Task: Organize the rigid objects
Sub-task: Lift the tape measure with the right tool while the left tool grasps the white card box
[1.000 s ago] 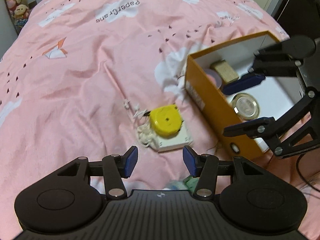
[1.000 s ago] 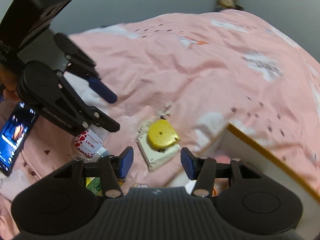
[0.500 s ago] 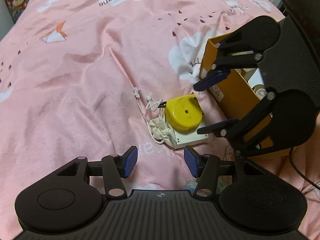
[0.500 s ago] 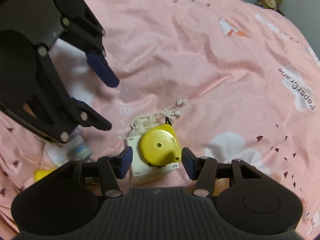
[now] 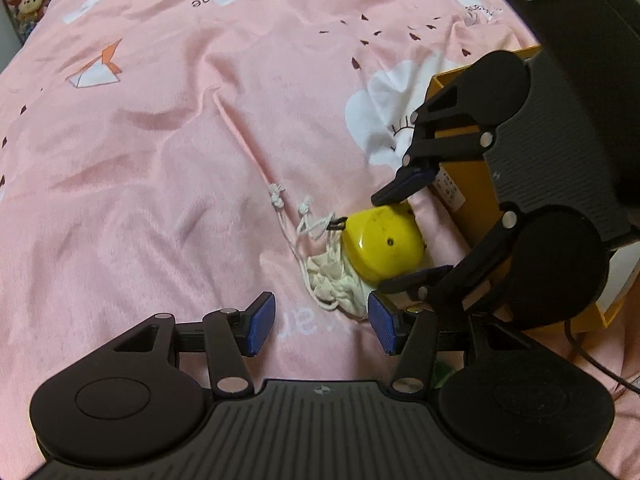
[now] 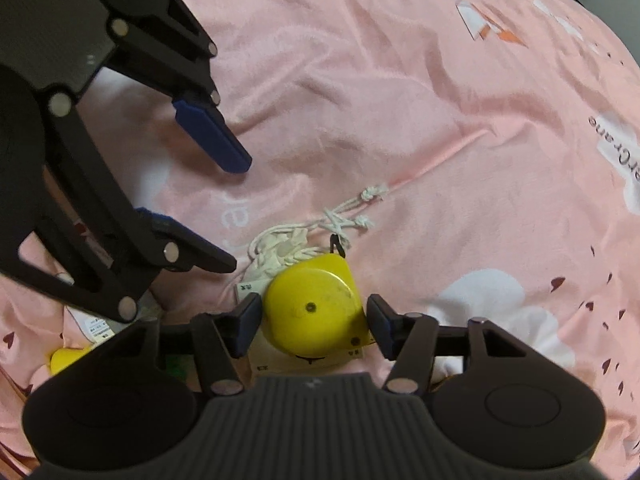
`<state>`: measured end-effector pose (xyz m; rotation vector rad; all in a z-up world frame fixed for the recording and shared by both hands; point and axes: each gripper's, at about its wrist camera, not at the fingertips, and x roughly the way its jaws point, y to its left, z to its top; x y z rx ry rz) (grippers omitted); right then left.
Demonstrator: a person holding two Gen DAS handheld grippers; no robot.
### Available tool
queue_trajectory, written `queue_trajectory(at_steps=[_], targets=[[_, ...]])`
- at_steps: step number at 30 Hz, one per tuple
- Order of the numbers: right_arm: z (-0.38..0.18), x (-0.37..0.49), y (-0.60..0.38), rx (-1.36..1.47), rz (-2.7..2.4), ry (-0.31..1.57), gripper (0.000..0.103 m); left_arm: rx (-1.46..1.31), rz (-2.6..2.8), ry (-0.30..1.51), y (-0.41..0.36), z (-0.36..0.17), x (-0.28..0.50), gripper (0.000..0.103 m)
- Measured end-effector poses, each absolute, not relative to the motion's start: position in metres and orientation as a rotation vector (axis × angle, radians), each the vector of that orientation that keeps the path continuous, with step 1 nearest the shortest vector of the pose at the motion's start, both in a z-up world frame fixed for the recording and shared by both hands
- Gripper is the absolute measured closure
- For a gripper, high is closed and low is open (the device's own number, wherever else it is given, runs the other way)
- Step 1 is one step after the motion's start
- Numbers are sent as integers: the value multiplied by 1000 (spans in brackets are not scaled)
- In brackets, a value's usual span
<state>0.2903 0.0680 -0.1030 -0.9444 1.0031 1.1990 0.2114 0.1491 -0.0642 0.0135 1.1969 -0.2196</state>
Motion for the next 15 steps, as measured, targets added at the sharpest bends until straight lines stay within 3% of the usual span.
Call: queue_trajectory(at_steps=[10, 15], targets=[[-89, 280, 56, -953, 1168, 946, 49, -12, -262, 1188, 142, -67, 215, 40], [-78, 281, 46, -1028, 1128, 869, 50, -11, -262, 1205, 135, -77, 224, 29]])
